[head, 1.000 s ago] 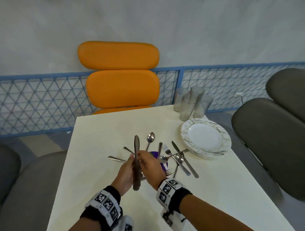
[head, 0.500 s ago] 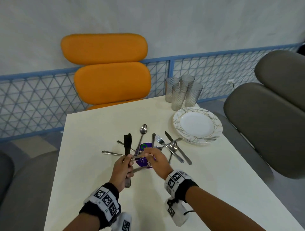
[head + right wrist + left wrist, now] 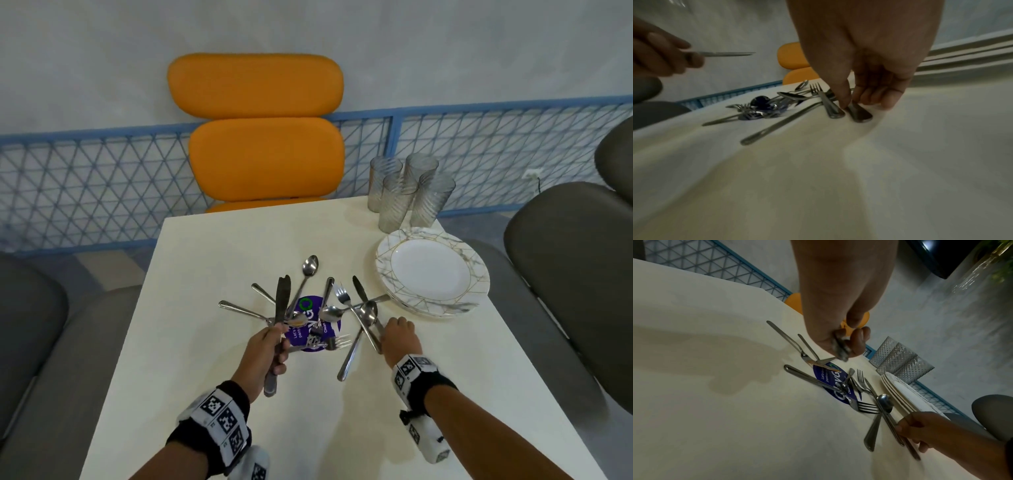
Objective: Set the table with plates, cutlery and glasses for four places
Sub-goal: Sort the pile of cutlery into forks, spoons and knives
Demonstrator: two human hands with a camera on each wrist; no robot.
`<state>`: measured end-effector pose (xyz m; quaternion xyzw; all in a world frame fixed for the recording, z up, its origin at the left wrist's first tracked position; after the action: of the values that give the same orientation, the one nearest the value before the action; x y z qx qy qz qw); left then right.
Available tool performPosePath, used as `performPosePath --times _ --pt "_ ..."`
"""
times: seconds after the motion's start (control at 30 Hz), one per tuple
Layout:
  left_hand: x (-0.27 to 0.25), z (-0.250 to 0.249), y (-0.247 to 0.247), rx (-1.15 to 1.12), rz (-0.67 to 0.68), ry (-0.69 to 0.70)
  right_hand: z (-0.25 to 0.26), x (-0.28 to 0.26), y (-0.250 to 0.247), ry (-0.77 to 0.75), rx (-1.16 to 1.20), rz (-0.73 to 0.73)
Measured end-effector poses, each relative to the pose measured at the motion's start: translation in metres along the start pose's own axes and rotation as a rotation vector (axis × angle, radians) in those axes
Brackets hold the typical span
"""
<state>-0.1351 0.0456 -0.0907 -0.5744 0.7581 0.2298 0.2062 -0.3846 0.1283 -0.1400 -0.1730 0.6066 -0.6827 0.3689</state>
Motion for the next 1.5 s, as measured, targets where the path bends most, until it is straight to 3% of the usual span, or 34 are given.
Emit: performPosePath --times 0.23,0.5,0.67,0.93,1.1,1.3,1.5 --pt "-0.004 0.007 0.01 0.024 -0.017 0.008 0.023 -0.003 0.004 0.015 0.12 0.148" --pt "-0.003 0.007 0.016 0.012 -0.034 0.018 0.044 -0.021 -0.01 -0.036 0.467 0.127" --pt "-0.002 0.009 0.024 0.036 -0.007 0.022 0.046 -0.024 -0.028 0.01 0.69 0.058" --pt "0.005 0.006 0.048 0.048 0.074 0.021 0.055 -0.018 -0.046 -0.057 0.71 -0.049" --pt "0.009 0.005 0.059 0.011 0.084 0.0 0.057 -0.025 -0.064 -0.032 0.867 -0.15" --pt "0.011 -0.001 0.077 -0.126 0.108 -0.039 0.092 -0.058 -0.058 -0.194 1.062 0.081" --pt "0.01 0.0 0.086 -0.164 0.033 -0.056 0.098 -0.064 -0.043 -0.229 0.947 -0.046"
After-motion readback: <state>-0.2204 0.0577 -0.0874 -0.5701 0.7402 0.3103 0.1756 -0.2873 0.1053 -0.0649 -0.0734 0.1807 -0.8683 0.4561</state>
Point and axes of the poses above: each hand's wrist, its own x-axis towards the middle knuckle, its own y-axis out of the palm, z = x × y, the point moved 7 cm from there along x, towards the middle knuckle, and after that the axes turned 9 degrees about -z, right-handed, at the moved point
